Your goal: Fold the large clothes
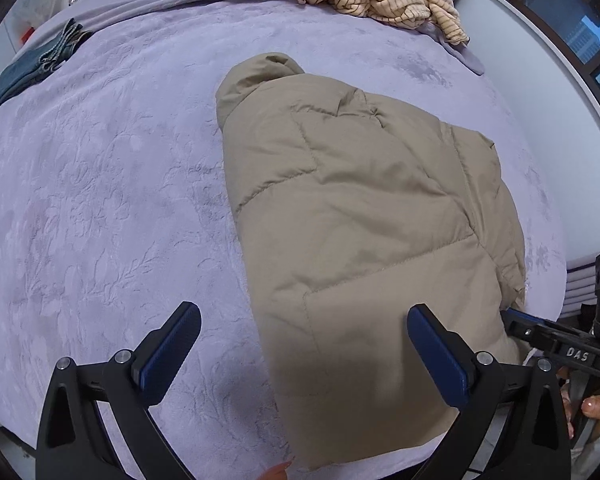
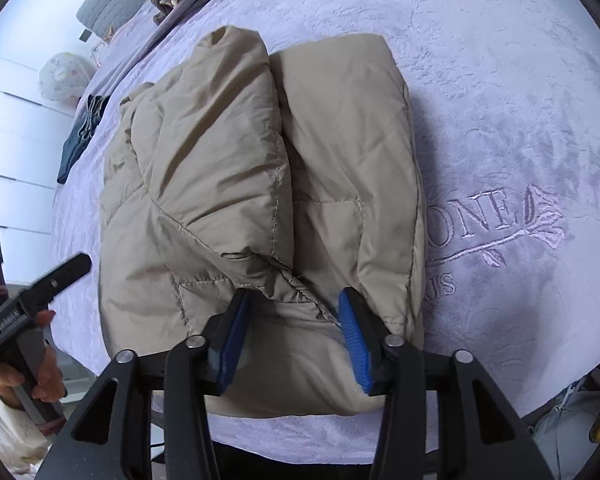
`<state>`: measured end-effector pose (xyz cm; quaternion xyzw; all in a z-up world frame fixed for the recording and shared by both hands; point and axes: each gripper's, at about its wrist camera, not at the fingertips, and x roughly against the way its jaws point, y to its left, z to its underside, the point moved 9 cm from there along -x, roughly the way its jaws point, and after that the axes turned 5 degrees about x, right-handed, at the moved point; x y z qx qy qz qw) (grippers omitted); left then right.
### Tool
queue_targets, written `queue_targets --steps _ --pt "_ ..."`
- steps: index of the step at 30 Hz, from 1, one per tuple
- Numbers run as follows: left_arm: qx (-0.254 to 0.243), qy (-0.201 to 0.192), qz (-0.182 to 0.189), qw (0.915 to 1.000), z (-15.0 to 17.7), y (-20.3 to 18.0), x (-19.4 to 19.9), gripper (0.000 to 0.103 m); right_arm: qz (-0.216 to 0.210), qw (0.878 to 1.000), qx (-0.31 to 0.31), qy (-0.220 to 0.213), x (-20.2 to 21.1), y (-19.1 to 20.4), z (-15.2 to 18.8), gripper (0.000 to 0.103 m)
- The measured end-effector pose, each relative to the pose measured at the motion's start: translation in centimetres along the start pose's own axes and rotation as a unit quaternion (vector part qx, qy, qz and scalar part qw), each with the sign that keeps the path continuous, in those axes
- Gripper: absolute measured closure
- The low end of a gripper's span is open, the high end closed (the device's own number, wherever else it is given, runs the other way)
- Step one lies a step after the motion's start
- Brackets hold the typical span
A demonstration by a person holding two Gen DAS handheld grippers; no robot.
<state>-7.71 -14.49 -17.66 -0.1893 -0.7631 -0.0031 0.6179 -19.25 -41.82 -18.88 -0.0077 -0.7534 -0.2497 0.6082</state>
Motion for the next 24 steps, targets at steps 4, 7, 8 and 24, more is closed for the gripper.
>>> queue_targets --steps 4,7,8,24 --pt "0.007 0.001 0.007 0.9999 0.7 0.8 0.4 0.000 -0.008 1.000 -0.008 -0.021 1.1 1.2 -0.2 0.023" --pt "0.009 0.004 0.018 0.9998 1.5 1.2 0.7 0.000 0.008 0.999 -0.003 -0.035 1.9 1.8 -0.1 0.021" --pt "0.007 0.003 0.016 0.9998 1.7 1.4 0.8 0.000 0.010 0.999 -0.002 -0.041 2.3 2.0 -0.1 0.020" --pt "0.013 -0.001 0.021 0.9997 1.8 3.0 1.2 0.000 0.024 0.996 -0.027 -0.077 4.9 1.4 0.5 0.018"
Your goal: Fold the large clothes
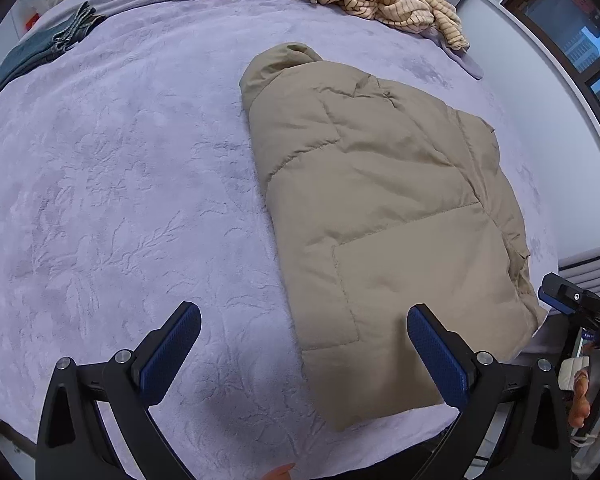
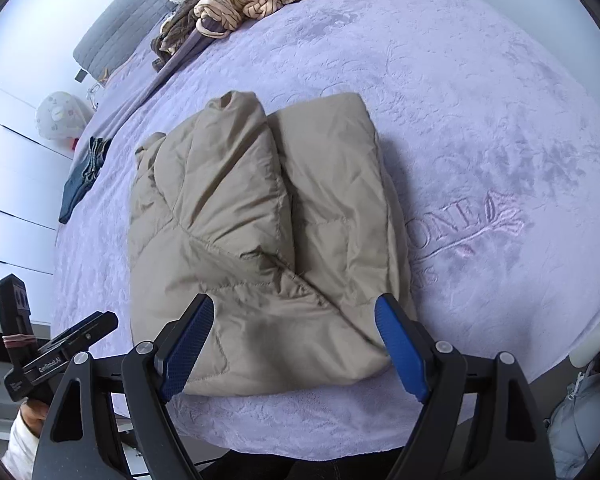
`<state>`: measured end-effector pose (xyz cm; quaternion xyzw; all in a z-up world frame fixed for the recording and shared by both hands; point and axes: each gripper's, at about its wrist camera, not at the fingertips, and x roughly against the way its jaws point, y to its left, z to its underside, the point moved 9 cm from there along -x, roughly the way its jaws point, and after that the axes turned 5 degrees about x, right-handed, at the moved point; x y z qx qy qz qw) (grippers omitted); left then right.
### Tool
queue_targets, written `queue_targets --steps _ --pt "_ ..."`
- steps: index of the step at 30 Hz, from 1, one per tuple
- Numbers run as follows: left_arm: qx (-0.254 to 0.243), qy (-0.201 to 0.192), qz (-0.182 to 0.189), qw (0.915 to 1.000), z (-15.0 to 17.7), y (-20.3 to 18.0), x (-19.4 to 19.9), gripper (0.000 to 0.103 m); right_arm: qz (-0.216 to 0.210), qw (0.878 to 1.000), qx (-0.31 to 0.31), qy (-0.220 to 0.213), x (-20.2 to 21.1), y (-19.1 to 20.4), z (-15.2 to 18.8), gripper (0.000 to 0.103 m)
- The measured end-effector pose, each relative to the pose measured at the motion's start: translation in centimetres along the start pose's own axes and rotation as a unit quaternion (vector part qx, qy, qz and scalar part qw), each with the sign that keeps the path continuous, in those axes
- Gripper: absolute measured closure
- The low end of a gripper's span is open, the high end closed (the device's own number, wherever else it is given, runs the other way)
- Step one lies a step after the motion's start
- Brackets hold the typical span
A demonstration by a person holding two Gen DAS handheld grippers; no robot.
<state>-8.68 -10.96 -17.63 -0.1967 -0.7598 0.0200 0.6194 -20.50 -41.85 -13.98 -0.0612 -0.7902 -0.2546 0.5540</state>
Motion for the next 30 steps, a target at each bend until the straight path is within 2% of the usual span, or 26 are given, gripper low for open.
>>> queue_targets --steps 5,9,12,19,27,28,30 --pt "0.021 0.005 -0.002 0.9998 -1.4 -0.5 -1.1 0.000 -0.005 0.999 0.005 0.032 -1.2 -1.9 -2.0 0.018" --pt "0.045 0.005 0.017 0.9988 -3.1 -0.6 -1.9 0.000 -0.021 0.999 0.002 0.047 -2.3 -3.3 -3.9 0.018" --pt "0.074 0.012 0.045 0.9962 -4.4 -0.2 -3.0 0.000 -0.037 0.998 -0.003 0.058 -3.4 -4.5 -5.3 0.018" --pt "0.102 0.038 0.094 0.9896 -5.3 -0.1 -5.9 0.000 -0.088 0.992 -0.042 0.086 -6.5 -7.4 -7.0 0.017" --pt "0.130 0.055 0.135 0.9808 -5.4 -0.9 -7.6 0.000 -0.179 0.973 -0.094 0.115 -10.5 -8.4 -6.8 0.016" --pt "0.133 0.056 0.137 0.9800 -5.4 -0.9 -7.7 0.000 -0.190 0.970 -0.101 0.116 -10.9 -8.4 -6.9 0.003" --pt "0.137 0.059 0.142 0.9786 -5.3 -1.1 -8.0 0.000 -0.216 0.963 -0.111 0.114 -11.5 -7.9 -7.2 0.000"
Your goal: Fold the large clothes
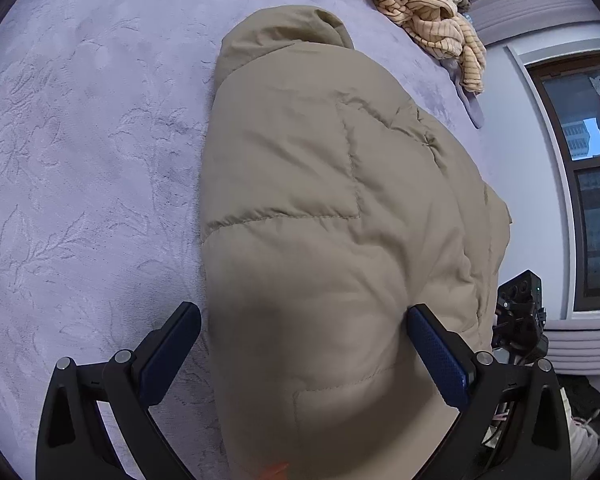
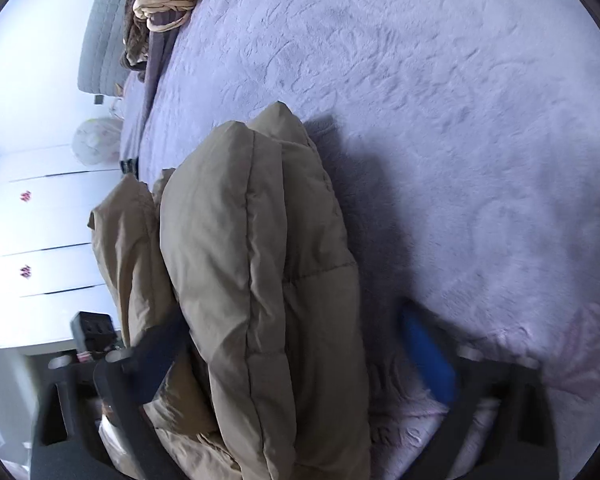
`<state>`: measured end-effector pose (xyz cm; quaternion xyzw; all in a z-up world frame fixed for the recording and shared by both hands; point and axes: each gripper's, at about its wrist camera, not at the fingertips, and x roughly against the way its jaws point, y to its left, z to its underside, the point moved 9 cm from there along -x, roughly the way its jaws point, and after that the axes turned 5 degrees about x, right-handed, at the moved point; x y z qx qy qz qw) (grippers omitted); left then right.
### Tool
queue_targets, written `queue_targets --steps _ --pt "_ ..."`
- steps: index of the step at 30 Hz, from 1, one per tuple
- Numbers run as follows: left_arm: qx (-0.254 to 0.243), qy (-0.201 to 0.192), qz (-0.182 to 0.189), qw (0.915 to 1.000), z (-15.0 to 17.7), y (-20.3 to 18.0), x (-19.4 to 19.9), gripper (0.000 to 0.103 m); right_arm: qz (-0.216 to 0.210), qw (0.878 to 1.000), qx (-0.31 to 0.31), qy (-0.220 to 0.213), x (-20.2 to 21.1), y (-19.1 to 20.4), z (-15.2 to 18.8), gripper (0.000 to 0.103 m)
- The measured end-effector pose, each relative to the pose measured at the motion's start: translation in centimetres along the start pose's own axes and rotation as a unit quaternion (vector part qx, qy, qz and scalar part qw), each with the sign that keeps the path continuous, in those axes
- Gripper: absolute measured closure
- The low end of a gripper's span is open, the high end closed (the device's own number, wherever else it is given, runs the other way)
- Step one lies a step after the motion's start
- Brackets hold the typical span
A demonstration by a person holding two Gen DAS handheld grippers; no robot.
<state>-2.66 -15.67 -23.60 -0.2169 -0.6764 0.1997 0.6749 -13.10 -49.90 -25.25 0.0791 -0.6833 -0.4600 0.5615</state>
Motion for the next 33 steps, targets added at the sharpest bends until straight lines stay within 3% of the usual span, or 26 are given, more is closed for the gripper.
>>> queue_targets --steps 5,7,11,16,20,24,29,32,33 --pt "0.005 0.008 0.009 0.9999 0.2 -0.1 -0.3 0.000 -0.082 0.996 0.011 0.014 -1.1 3.2 -0.6 0.000" --pt "-0.005 0.008 0.014 0.9999 -0.1 -0.5 -0.2 0.000 -0.091 0.995 0.033 0.025 -1.3 4.6 -0.6 0.000" --pt "-0.010 0.003 0.033 0.9994 -1.9 -0.1 0.6 0.000 -0.075 0.992 0.085 0.061 -2.1 7.0 -0.3 0.000" --pt "0.015 0.057 0.105 0.9927 -2.7 0.8 -1.8 0.000 -0.045 0.982 0.152 0.108 -4.2 9.5 0.2 0.000" --pt "0.033 0.084 0.138 0.9864 -2.5 0.8 -3.5 0.000 0.013 0.972 0.174 0.155 -8.1 9.6 0.4 0.000" --pt "0.038 0.071 0.116 0.9899 -2.5 -0.1 -4.1 0.000 -0.002 0.979 0.125 0.159 -9.7 8.0 -0.3 0.000" --pt "-0.007 0.041 0.039 0.9983 -2.2 -2.7 -4.0 0.000 -0.019 0.987 0.082 0.140 -10.0 7.7 -0.5 0.000" --pt "-0.038 0.017 0.003 0.9991 -2.1 -4.3 -3.3 0.010 -0.011 0.987 0.077 0.139 -10.1 8.0 -0.7 0.001" --pt "-0.046 0.010 -0.005 0.9989 -2.2 -4.8 -3.0 0.015 -0.013 0.988 0.074 0.139 -10.2 8.2 -0.7 0.007"
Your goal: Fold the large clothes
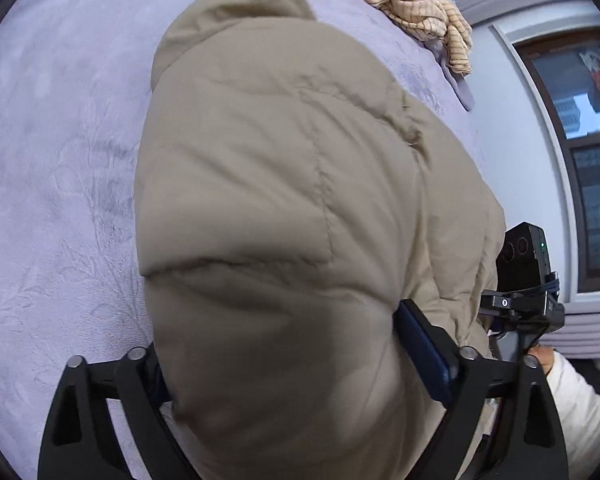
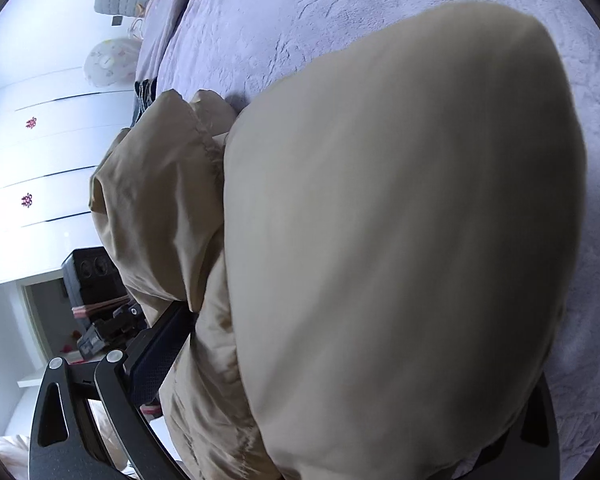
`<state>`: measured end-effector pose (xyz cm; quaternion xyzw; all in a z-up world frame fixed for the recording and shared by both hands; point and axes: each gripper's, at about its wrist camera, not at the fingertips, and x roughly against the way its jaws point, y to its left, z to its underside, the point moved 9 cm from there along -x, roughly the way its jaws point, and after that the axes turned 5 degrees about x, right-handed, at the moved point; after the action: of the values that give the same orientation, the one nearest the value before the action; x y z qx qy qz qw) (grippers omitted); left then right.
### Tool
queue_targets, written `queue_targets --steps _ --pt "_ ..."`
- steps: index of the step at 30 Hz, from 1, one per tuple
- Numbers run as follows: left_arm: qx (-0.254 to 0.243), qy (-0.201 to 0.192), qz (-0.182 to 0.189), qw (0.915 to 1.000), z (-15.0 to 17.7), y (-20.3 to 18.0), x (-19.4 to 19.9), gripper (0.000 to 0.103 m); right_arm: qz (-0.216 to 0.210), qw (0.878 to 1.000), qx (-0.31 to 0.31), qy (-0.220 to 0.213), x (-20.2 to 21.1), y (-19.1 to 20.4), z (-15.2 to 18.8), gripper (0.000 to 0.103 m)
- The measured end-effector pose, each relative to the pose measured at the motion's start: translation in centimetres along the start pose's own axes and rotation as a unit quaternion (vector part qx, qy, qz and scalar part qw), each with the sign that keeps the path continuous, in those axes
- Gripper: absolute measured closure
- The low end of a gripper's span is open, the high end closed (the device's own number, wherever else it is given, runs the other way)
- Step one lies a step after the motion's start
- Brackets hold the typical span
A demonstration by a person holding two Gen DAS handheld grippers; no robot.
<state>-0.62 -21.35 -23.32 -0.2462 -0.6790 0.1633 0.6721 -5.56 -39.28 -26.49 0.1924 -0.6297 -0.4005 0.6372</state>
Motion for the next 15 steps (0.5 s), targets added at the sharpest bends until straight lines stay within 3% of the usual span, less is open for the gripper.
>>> queue_targets --steps 3,5,11,15 --pt "-0.014 -0.015 -0.016 0.9997 -0.1 -1.3 0.9 0.024 -0.026 1.000 -0.008 -0.010 0.3 1.0 -0.1 0.043" --pt "-0.023 -0.023 -0.022 0.9992 0.0 -2.2 1.6 0.026 -0.053 0.998 -0.011 -0.017 0.8 2.0 -0.1 0.056" --pt "-0.036 -0.041 0.001 0.9985 -1.1 -3.1 4.1 0.027 -0.071 0.997 0.008 -0.027 0.7 5.8 -0.4 0.059" --pt "-0.047 -0.049 0.015 0.9975 -2.4 -1.5 6.6 0.027 -0.075 0.996 0.013 -0.044 0.2 8.5 -1.0 0.059"
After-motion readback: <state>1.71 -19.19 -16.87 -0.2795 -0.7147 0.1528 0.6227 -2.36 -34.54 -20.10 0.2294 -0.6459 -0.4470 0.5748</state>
